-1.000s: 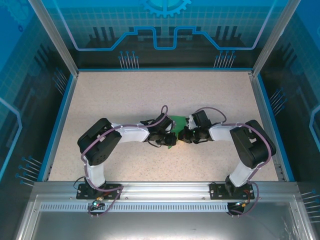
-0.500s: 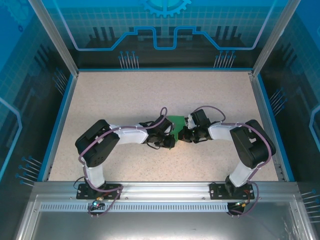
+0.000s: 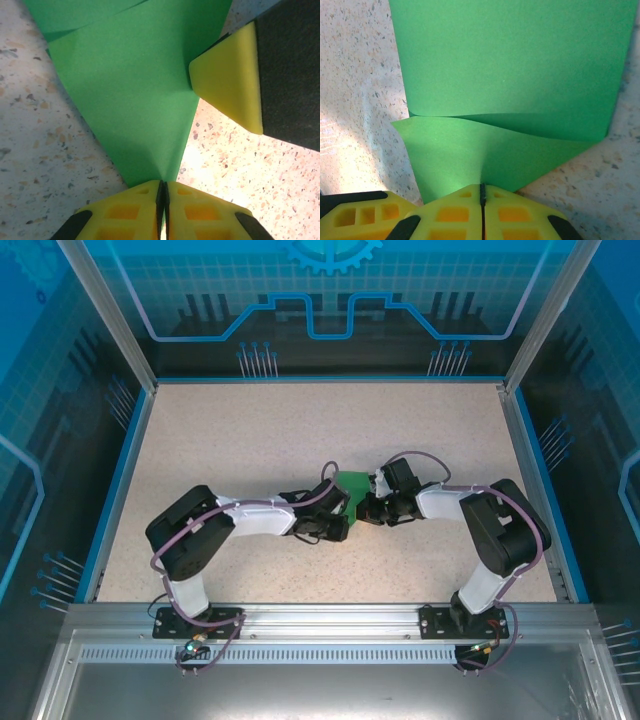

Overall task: Fold a paper plane with a square sheet of paper (pick it up from the middle)
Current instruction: Third fold the triangle at the center of the table.

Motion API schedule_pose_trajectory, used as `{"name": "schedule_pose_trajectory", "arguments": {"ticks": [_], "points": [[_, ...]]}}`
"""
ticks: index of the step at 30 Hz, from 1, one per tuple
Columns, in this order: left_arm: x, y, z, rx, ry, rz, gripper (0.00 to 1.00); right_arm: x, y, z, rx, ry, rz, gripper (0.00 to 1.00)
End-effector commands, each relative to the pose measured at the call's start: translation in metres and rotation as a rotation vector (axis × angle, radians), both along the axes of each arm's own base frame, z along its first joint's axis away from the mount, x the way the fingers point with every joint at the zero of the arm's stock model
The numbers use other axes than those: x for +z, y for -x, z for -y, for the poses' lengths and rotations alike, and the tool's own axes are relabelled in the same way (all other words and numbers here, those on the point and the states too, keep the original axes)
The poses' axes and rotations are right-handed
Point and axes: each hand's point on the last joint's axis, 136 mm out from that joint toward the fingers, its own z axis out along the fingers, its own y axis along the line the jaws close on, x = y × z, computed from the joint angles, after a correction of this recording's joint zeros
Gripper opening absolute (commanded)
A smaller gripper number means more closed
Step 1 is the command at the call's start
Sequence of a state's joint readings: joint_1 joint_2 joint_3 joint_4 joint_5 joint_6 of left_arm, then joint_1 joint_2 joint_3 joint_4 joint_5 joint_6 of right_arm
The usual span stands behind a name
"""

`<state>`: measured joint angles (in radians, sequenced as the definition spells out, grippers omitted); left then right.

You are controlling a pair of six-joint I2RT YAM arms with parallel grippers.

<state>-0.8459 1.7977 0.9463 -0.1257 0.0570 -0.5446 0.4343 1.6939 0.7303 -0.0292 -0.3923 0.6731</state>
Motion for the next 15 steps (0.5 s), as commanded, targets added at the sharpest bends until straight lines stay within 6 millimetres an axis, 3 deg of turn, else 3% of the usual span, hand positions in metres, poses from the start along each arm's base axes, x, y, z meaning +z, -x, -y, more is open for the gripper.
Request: {"name": "schedule_pose_trajectory", "arguments": {"ticks": [1,8,15], "points": [[-0.038,0.048,-0.057,0.002,-0.248,-0.151,0.13,-0.028,0.008,0.029,-0.039,0.174,-0.041,0.07],[-0.03,0.06,-0.056,-0.034,-0.267,-0.161,0.12,-0.029,0.01,0.028,-0.027,0.181,-0.038,0.07],[0.026,0.038,-0.02,-0.037,-0.058,-0.088,0.12,-0.024,0.011,0.021,-0.012,0.147,-0.032,0.07]]}}
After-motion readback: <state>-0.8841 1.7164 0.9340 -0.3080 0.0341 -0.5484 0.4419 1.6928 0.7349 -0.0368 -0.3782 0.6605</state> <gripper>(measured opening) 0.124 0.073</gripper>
